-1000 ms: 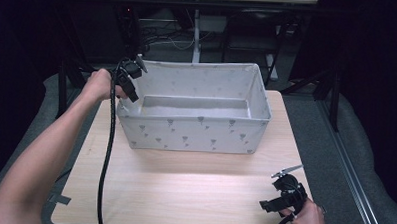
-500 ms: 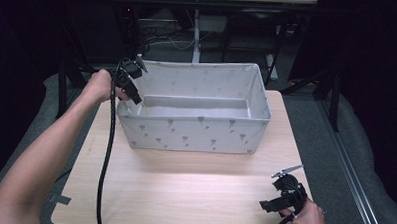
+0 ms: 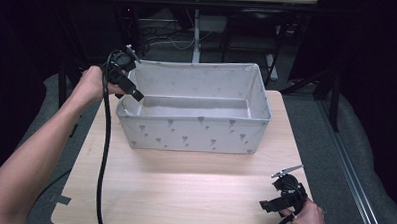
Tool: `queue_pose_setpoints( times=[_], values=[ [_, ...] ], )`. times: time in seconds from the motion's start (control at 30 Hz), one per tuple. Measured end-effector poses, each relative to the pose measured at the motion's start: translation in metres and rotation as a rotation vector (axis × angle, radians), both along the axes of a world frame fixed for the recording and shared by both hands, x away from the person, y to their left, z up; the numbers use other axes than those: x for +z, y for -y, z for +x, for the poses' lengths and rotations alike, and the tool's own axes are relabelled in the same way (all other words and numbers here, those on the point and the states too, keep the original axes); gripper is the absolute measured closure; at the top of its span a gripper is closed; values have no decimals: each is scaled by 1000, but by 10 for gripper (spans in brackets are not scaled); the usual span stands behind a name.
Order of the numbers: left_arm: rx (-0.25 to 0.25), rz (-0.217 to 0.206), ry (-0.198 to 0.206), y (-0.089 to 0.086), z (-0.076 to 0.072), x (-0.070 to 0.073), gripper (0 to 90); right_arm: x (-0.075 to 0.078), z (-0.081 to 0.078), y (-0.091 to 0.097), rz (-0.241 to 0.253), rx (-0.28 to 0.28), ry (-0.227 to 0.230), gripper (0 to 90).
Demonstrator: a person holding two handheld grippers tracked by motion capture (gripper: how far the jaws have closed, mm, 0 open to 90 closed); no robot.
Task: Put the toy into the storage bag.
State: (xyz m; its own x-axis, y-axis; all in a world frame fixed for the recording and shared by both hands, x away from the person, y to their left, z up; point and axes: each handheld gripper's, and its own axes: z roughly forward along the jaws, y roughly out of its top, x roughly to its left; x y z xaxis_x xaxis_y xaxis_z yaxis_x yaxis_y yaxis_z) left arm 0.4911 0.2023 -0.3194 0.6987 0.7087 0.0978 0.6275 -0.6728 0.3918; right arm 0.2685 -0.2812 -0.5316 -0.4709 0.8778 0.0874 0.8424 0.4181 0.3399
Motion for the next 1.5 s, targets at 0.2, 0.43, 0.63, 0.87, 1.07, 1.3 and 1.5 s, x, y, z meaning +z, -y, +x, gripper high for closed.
queue_pose_setpoints(
  times=[0.2, 0.43, 0.63, 0.87, 1.07, 1.3, 1.5],
  values=[
    [1, -25, 33, -7, -19, 14, 5, 0, 0, 0, -1, 1, -1, 45],
    [-2, -60, 54, -20, -45, 23, 1, 0, -1, -1, 18, -8, 2, 45],
    [-5, -64, 58, -32, -67, 15, 0, -1, -1, -1, 18, -6, 9, 45],
    [-4, -83, 54, -47, -95, -3, 0, -1, -1, -2, 17, -10, 13, 45],
    [1, -92, 44, -56, -114, -23, 0, -1, -1, -2, 10, -8, 8, 45],
    [17, -97, 19, -67, -126, -47, 0, 0, -1, -3, 6, -7, 4, 45],
    [34, -99, -11, -76, -132, -67, 0, -1, -1, -2, 10, -14, 9, 45]
  ],
)
